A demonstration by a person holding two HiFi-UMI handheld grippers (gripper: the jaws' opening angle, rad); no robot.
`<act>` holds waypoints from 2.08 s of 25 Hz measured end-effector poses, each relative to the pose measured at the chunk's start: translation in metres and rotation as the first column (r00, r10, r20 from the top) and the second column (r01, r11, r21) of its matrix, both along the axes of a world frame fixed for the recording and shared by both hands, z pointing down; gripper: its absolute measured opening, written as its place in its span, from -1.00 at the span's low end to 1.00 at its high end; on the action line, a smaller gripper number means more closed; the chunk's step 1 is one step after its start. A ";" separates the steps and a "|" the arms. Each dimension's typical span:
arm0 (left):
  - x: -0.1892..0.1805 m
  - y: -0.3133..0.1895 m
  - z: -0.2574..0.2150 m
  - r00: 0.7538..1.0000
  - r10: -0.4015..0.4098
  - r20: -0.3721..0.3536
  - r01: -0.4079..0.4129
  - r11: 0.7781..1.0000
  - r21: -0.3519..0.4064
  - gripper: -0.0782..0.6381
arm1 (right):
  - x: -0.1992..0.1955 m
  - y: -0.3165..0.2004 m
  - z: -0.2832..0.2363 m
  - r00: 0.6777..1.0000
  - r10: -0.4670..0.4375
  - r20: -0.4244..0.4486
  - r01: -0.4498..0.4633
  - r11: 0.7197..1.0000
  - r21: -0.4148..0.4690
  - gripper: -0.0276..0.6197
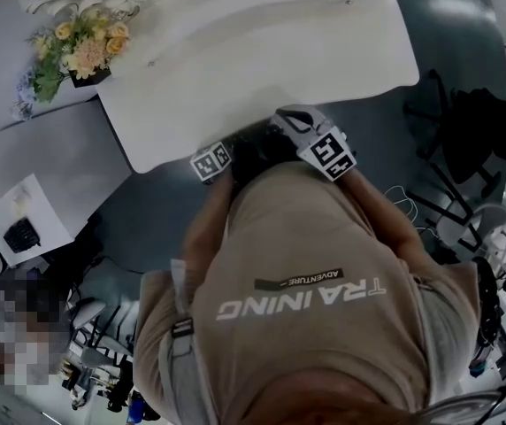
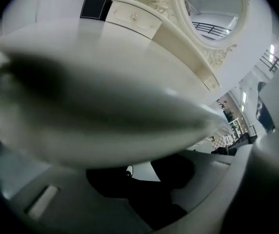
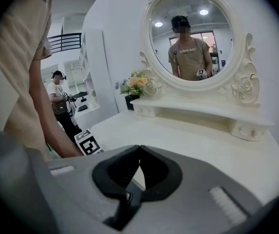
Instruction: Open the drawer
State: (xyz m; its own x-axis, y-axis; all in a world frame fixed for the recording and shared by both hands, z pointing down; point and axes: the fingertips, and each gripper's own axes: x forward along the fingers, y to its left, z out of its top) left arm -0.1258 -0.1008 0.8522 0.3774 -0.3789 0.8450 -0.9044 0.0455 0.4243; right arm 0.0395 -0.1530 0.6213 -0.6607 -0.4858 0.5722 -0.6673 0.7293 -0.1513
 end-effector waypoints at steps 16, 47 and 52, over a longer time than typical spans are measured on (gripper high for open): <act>0.011 0.041 0.001 0.997 0.063 0.038 -0.061 0.996 -0.072 -0.40 | -0.001 0.036 0.009 0.996 -0.074 0.054 0.075 0.997 -0.022 -0.91; 0.009 0.127 -0.002 0.995 0.089 -0.045 -0.092 0.994 -0.051 -0.40 | -0.010 0.131 -0.014 0.999 0.046 -0.009 -0.046 0.999 0.013 -0.91; 0.007 0.140 -0.003 0.994 0.098 -0.054 -0.099 0.995 -0.031 -0.40 | -0.008 0.160 -0.007 0.995 0.094 -0.028 -0.094 0.996 -0.008 -0.91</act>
